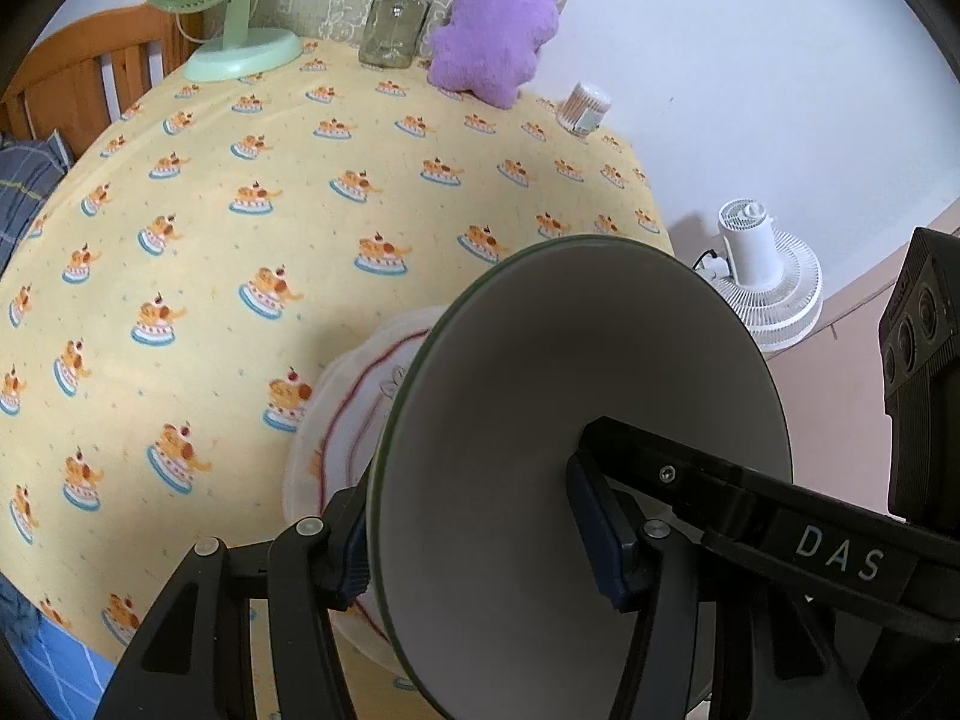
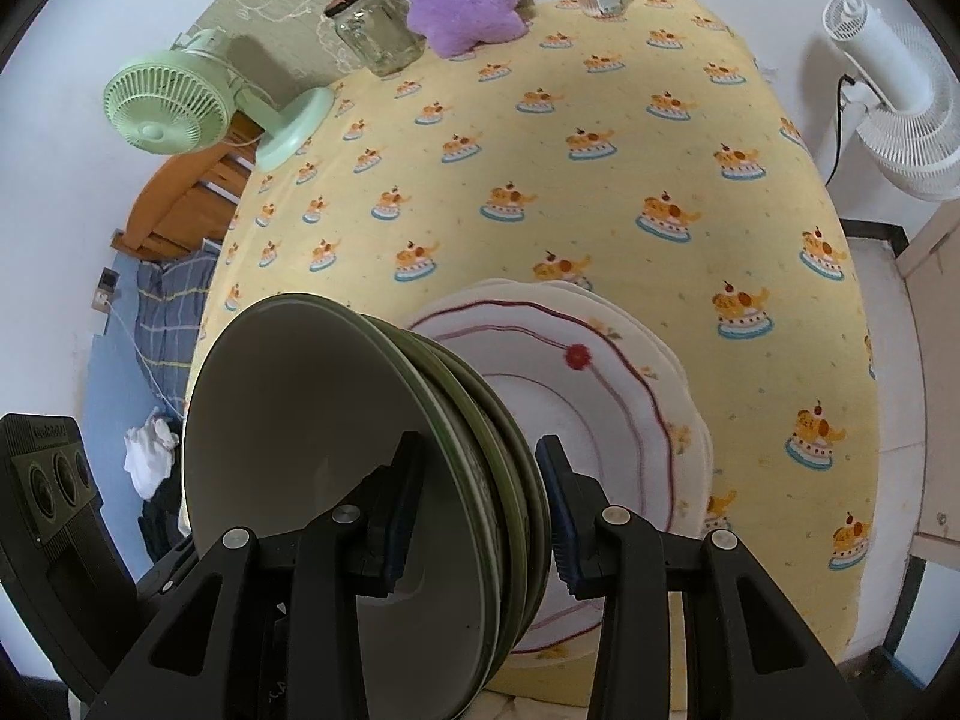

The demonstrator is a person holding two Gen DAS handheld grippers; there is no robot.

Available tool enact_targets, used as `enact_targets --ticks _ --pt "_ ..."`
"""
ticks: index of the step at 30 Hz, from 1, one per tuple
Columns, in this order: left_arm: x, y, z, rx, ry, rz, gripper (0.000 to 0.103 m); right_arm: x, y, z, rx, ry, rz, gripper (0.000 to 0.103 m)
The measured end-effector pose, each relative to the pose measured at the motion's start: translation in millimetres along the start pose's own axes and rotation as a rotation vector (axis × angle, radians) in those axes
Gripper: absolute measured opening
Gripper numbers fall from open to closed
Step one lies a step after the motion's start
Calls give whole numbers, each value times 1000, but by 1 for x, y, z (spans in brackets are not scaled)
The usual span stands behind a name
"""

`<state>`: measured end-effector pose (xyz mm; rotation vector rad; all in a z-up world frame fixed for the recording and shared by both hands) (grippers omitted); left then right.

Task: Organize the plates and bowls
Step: 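Tilt the nested bowls with both tools and move them over the plate stack, then lower the nested bowls onto the red-rimmed plate with both tools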

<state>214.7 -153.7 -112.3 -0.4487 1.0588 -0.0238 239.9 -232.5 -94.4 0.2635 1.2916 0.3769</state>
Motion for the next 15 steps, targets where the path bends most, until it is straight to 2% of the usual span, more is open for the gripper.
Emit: enact_targets --ticks 11,15 --pt "19 1 -7 -57 38 20 57 17 -15 0 -3 59 1 42" --pt "20 1 -3 -60 21 29 57 20 -14 5 -13 45 5 42"
Point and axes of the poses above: each gripper's, at about its wrist camera, not at the fingertips, and x roughly the way its jaws point, y to its left, z to its top, the point moved 5 cm from there along x, roughly the way its jaws point, and after that the axes turned 1 degree about -x, right-handed, at the moved point
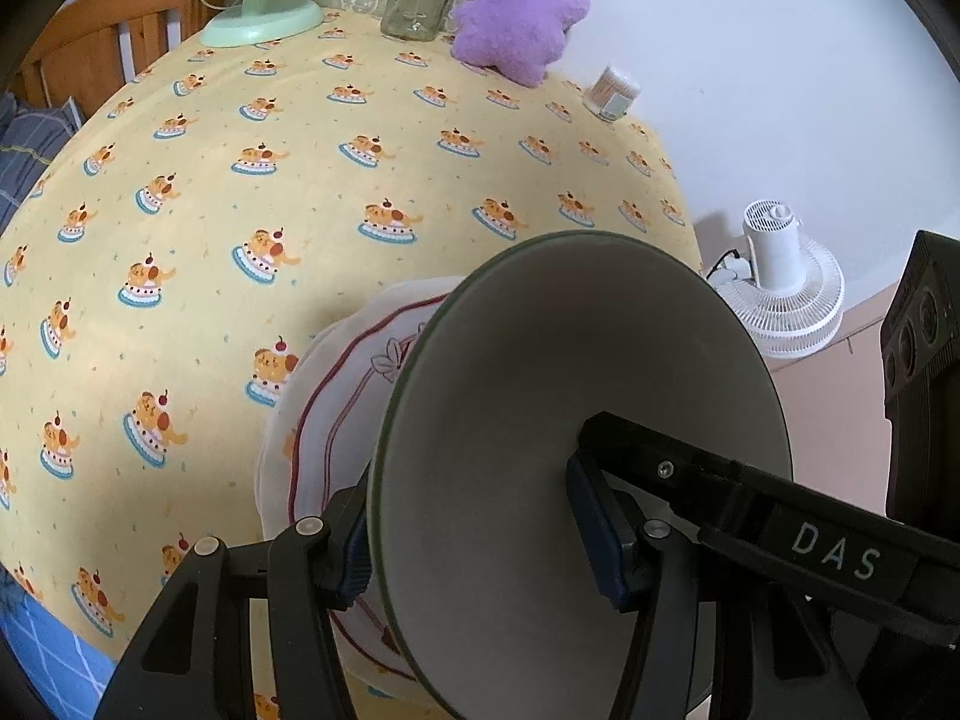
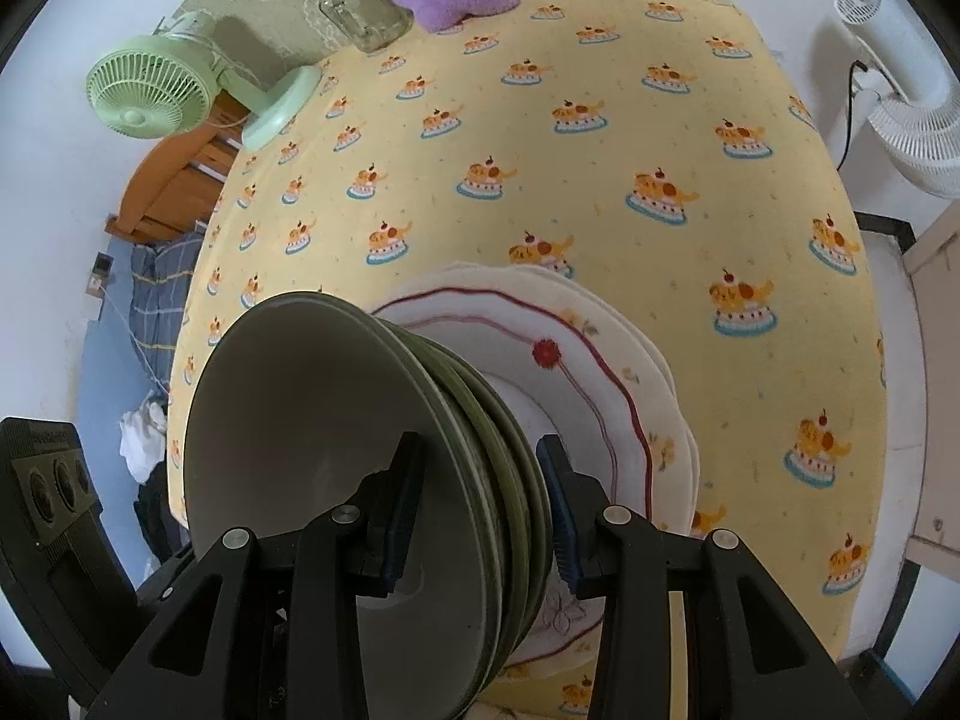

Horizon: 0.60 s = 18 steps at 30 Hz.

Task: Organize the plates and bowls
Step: 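Lower the nested bowls onto the red-rimmed plate with both tools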

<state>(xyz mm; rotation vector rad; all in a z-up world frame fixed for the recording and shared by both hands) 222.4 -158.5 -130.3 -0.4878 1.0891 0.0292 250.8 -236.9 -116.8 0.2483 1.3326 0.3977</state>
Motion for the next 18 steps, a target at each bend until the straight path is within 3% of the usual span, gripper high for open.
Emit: enact_targets --ticks 9,16,18 --pt "4 1 5 -1 2 2 59 2 -3 8 12 -18 30 42" --pt "2 0 0 37 12 58 64 0 -6 0 23 -31 34 43" --pt "0 -1 -2 49 10 79 64 0 -8 -4 32 -32 33 49"
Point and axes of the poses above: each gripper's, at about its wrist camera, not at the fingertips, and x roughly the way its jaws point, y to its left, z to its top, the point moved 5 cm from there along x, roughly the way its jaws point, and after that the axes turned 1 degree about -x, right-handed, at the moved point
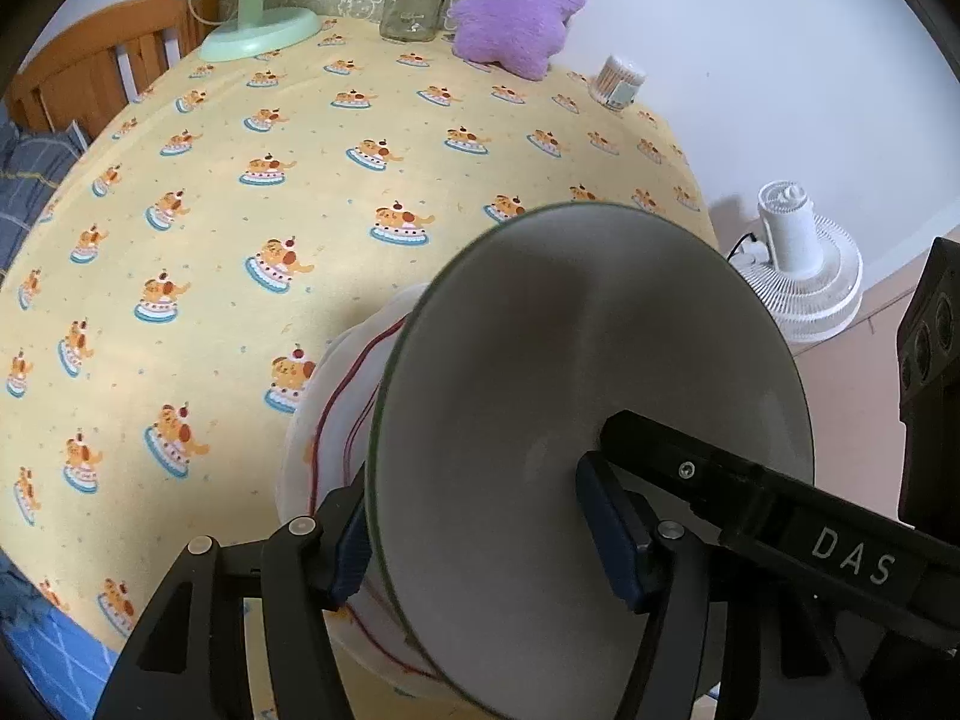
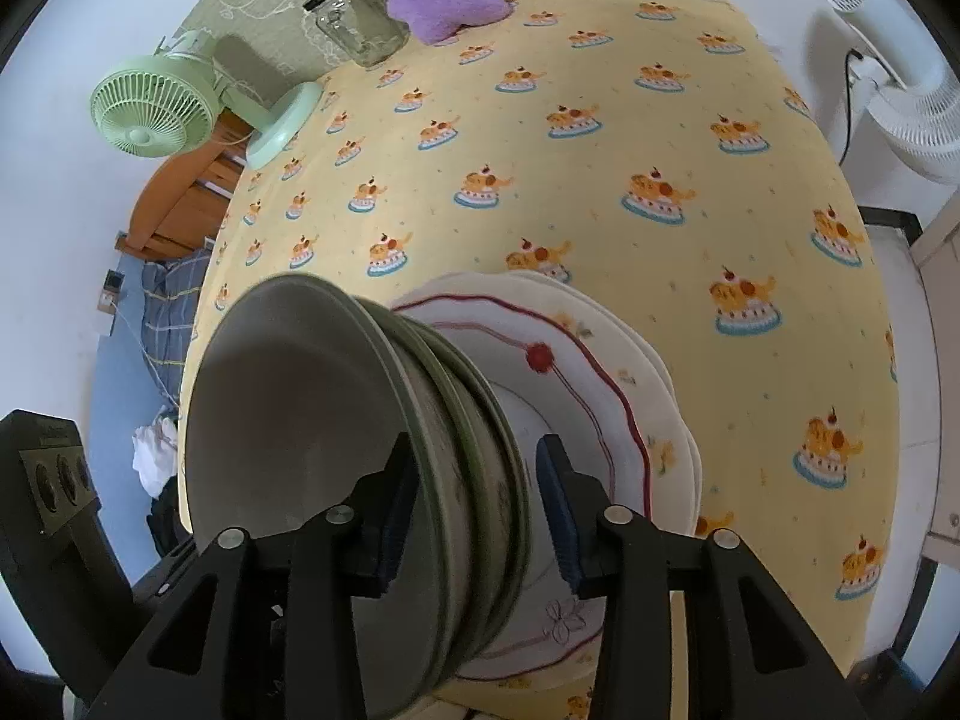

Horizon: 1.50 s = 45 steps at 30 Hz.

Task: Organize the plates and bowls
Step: 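Lower the nested bowls onto the red-rimmed plate with both tools, then open both tools and pull them back from the bowls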

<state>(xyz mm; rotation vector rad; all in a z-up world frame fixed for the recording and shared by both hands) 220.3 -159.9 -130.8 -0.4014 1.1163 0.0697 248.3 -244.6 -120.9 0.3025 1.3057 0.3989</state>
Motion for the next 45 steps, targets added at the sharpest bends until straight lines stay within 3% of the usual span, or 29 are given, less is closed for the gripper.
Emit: enact_targets --ticks 8,11,16,21,28,34,39,45 --pt "-9 -2 -4 44 -3 82 64 -15 -6 -14 14 -32 -33 54" --pt "-19 -1 0 64 -53 81 64 -26 -2 -14 -3 -83 -61 62" --pt "-35 4 8 114 -118 90 65 -44 9 -15 -12 -160 -106 66" --pt "-59 8 16 199 -191 42 67 -61 26 -20 11 -250 -186 67" --pt "-110 43 26 262 -340 27 82 -91 68 -37 36 -434 -312 67" --pt "-148 82 28 294 -466 19 94 -90 116 -57 6 -496 -386 67" --pt "-160 114 19 317 -486 18 98 -84 148 -74 20 -561 -400 67" --pt "-166 147 1 317 -536 78 99 -74 173 -100 -45 -642 -445 67"
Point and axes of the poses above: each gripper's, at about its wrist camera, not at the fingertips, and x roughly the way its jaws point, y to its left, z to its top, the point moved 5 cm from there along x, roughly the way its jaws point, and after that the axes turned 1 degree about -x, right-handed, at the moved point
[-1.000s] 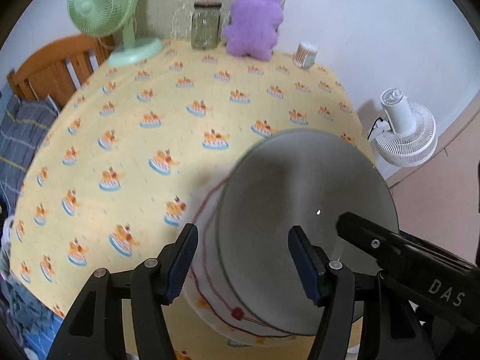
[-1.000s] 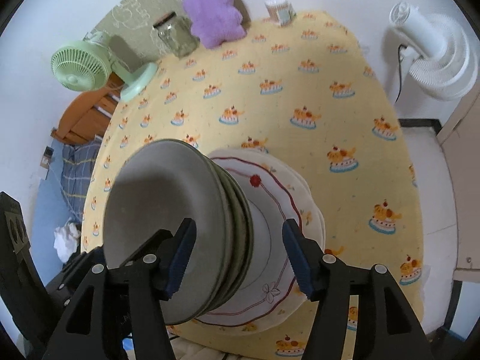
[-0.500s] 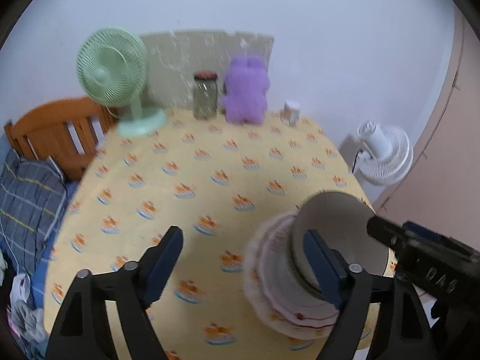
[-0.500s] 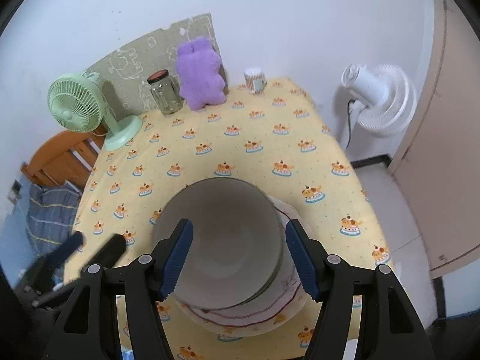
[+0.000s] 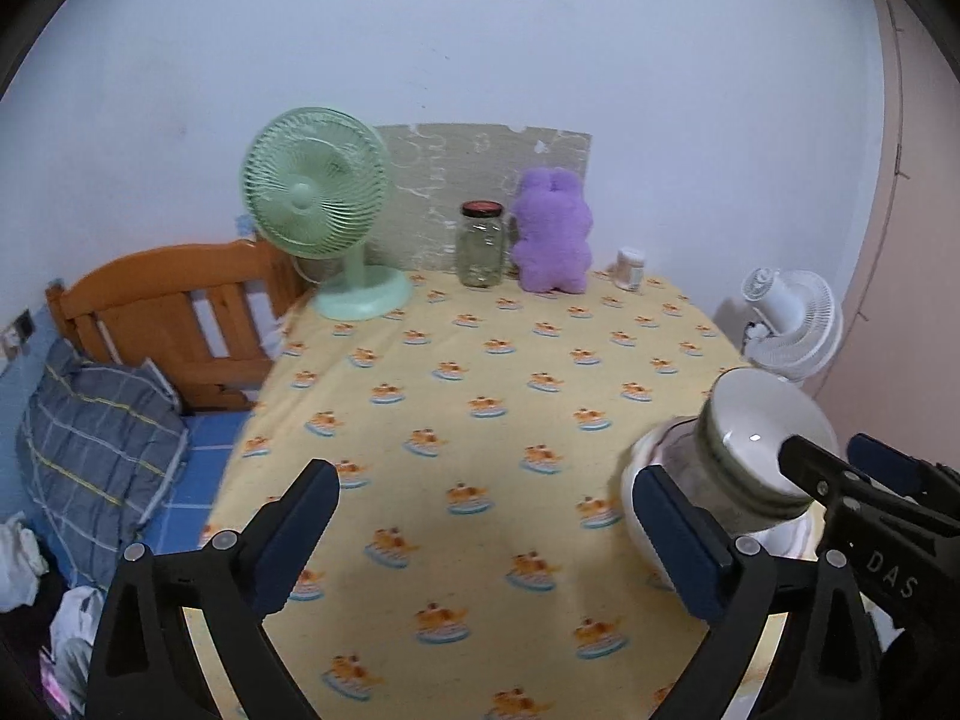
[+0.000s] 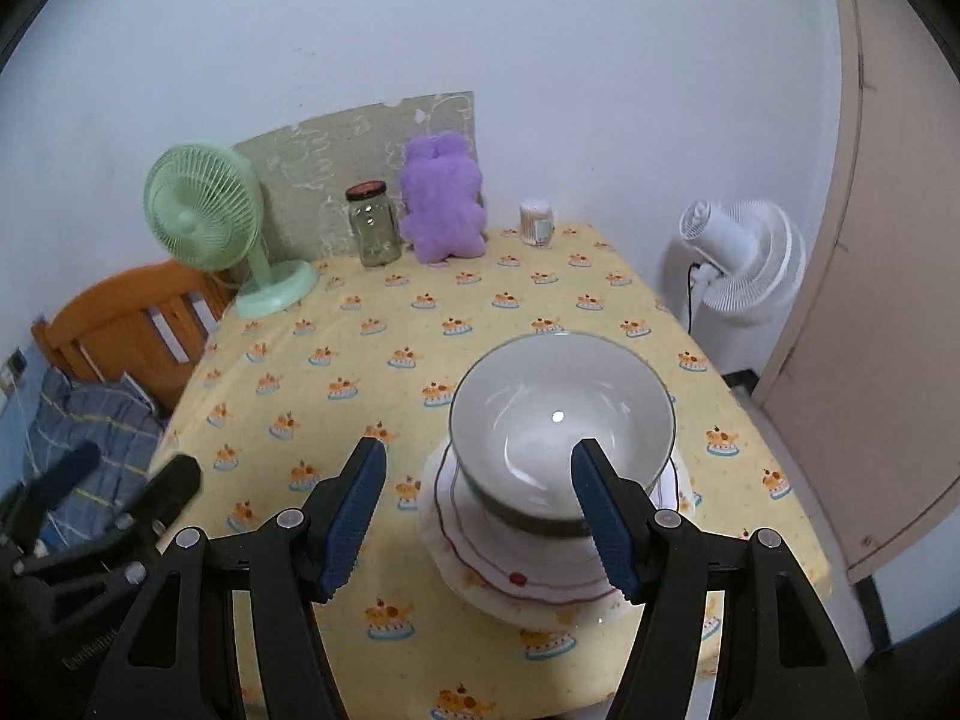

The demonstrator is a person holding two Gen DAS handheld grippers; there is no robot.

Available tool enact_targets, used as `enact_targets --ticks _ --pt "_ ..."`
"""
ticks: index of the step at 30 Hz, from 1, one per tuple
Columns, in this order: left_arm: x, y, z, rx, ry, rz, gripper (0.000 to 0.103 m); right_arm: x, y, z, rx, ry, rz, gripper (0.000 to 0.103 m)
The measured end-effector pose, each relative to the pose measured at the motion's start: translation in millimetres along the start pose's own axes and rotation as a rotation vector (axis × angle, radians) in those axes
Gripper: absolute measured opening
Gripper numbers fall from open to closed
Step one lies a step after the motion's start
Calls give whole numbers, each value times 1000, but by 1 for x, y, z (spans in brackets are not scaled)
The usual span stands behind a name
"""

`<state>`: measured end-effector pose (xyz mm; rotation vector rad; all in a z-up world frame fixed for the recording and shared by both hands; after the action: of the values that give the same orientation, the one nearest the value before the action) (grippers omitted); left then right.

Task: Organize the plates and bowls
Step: 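Open both tools and pull them back from the bowls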

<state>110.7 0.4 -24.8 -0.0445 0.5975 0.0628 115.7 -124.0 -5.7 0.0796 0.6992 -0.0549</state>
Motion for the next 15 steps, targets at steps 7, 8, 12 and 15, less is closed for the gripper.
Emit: enact_targets --ticks 7,8,12,15 --pt "-14 6 -35 -1 -56 26 99 1 4 -36 -15 -19 33 68" --pt "-13 6 -38 -1 -55 36 99 -1 5 -40 -24 -28 38 68" --pt "-13 9 -56 -32 -41 66 99 1 6 -57 -61 -30 55 68" --pt "-14 7 -70 -46 -27 88 99 4 3 -68 -68 -12 65 68"
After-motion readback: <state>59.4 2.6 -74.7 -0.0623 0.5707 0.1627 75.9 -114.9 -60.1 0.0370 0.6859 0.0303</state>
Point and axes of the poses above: each gripper's, at about its wrist camera, not at the fingertips, and x roughly the way its jaws point, y to its left, z to its top, the point moved 5 cm from there along x, roughly the way its jaws point, and after that the axes turned 1 degree about -x, right-handed, at the moved point
